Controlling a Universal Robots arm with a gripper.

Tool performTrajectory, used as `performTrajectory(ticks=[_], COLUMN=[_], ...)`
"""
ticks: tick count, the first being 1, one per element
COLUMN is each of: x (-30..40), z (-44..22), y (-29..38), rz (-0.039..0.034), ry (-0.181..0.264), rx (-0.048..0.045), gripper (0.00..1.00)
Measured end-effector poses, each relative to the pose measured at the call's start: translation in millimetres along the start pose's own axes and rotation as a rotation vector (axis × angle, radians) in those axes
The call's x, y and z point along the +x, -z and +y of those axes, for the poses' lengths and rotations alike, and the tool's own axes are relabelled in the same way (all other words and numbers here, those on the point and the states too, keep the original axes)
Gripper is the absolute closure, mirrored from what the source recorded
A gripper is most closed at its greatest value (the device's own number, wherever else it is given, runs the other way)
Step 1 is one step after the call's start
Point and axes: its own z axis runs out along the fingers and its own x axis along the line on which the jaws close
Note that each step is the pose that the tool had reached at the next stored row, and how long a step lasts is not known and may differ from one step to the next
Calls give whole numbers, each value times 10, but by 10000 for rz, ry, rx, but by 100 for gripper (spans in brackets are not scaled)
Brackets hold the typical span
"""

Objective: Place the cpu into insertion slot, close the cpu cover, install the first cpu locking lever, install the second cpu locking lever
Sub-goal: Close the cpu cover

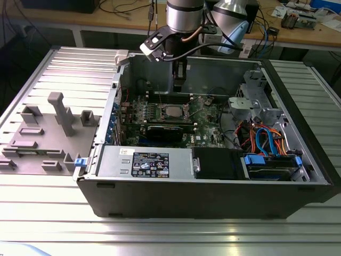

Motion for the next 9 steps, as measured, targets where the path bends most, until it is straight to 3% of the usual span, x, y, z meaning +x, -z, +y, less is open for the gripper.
performTrajectory(ticks=[9], x=[0], z=[21], y=[0], rz=[0], ry=[0], rx=[0], gripper=[89])
